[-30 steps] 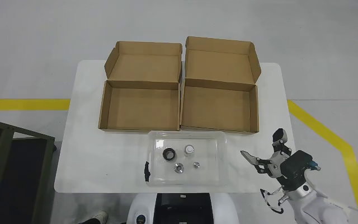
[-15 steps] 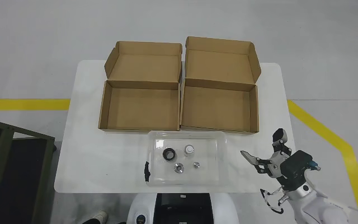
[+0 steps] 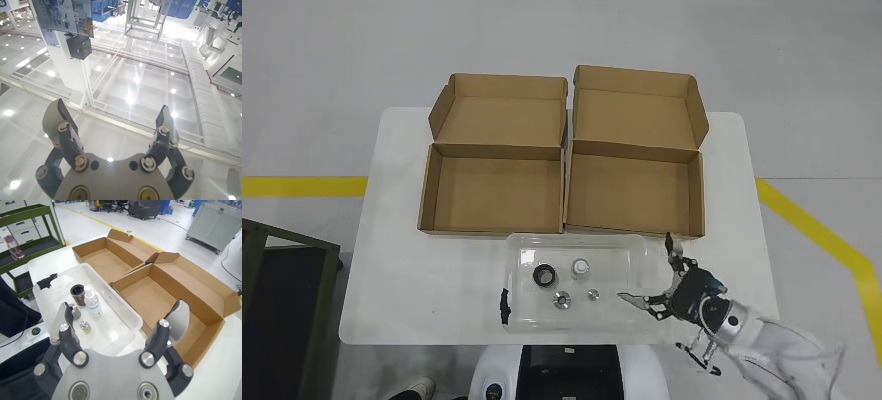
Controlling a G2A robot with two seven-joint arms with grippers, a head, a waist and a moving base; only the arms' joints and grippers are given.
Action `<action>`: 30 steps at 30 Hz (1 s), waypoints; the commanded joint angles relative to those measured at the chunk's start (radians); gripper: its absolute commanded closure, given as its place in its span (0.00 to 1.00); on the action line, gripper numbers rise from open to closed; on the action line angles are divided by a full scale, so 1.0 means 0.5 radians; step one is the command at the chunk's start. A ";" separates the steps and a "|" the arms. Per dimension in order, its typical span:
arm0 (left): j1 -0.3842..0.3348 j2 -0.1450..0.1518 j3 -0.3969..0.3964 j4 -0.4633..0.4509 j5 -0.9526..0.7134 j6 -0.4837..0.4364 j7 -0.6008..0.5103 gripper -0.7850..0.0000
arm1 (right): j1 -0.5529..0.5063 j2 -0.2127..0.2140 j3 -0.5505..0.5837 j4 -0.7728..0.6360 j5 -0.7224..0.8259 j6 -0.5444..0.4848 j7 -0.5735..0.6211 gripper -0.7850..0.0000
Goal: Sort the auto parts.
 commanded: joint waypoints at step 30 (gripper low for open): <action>0.000 0.000 0.000 0.000 0.000 0.000 0.000 0.00 | 0.742 -0.100 -0.794 0.443 -0.098 0.050 0.459 0.16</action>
